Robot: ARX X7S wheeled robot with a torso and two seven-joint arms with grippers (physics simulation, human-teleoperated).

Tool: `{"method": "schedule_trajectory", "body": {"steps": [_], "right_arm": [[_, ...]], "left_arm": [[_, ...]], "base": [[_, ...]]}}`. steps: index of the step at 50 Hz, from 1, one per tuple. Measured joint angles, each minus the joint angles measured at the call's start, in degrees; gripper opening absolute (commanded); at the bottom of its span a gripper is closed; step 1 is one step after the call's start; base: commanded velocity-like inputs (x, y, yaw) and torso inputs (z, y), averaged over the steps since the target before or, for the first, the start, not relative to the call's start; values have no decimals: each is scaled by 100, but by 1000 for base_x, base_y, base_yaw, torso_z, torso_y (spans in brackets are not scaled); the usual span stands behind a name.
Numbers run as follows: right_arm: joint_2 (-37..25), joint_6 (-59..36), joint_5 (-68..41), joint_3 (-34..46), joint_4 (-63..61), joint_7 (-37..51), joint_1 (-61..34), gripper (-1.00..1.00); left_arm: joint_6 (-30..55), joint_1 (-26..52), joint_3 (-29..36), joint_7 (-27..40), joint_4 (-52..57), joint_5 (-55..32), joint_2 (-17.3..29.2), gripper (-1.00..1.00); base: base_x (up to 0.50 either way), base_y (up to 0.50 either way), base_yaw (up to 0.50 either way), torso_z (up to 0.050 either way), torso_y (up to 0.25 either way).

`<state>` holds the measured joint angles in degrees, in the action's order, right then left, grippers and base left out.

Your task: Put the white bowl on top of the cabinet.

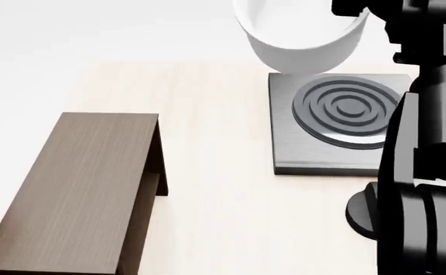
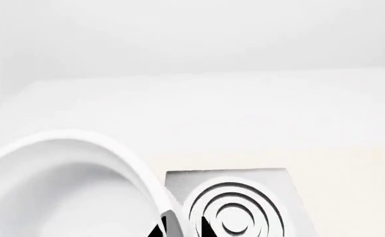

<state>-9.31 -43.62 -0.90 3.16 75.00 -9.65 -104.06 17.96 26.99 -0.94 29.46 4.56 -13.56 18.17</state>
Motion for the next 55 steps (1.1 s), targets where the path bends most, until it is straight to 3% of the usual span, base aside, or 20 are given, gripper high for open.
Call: {"method": "schedule_trajectory", "body": {"steps": [37,44,55], "right_arm": [[712,-451,-49,-131,0,-1270,174,-100],[821,-468,-686,397,-1,-1285,227,-100],[887,-585,-2433,1864,-310,-1014,385,-100]], "left_arm": [[-69,-18,102,50,-35,42,32,100],[-67,-18,106,56,-35,31,40,100],[-72,-13,99,58,-39,-2,53,100]], "base": [[0,0,0,1,1],[0,0,0,0,0],[0,0,0,0,2]]}}
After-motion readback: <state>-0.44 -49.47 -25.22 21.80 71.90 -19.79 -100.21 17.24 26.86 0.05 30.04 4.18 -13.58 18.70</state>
